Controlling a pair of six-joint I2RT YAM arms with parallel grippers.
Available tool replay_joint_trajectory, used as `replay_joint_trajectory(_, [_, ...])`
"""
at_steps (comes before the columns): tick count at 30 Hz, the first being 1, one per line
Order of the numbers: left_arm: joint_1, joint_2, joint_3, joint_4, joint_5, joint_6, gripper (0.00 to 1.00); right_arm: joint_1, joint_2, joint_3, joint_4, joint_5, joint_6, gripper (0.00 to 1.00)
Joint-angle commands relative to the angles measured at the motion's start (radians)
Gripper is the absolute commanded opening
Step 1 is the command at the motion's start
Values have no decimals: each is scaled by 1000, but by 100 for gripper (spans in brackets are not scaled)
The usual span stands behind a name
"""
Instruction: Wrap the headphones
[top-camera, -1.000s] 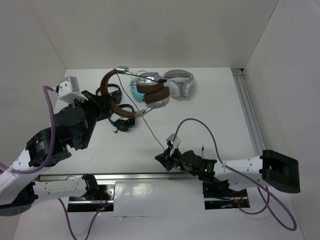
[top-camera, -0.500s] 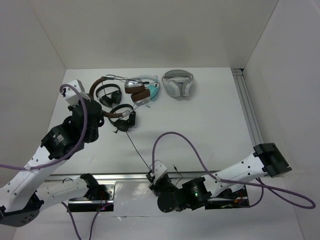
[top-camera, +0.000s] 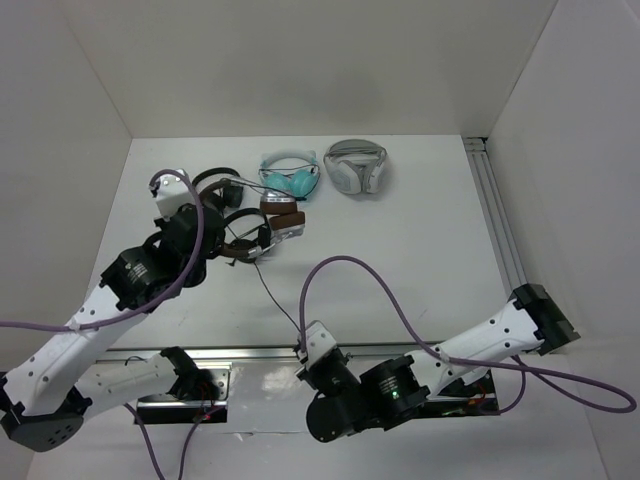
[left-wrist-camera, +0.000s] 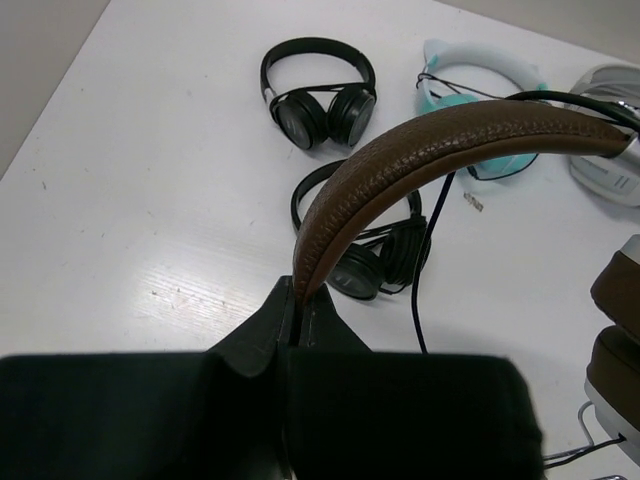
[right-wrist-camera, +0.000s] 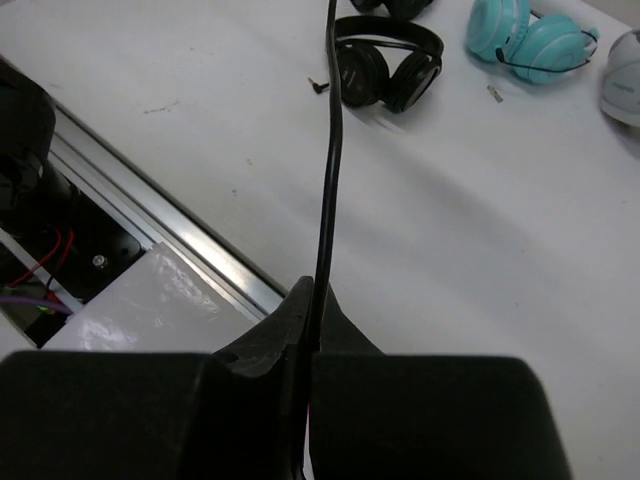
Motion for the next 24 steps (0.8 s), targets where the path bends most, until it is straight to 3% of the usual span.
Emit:
replay_joint_trajectory(1, [4, 16, 5, 9, 11, -52, 0, 33, -4, 68, -21, 75, -60, 0])
replay_joint_trajectory(4, [4, 61, 17, -12, 22, -52, 0, 47, -14, 93, 50, 66, -167, 0])
replay_joint_trajectory(12, [4, 121, 8, -21, 104, -2, 0, 56, -22, 196, 34, 118, -282, 0])
replay_joint_trajectory(24, [-43, 47, -155, 132, 603, 305, 0, 35, -189, 194, -1, 167, -421, 0])
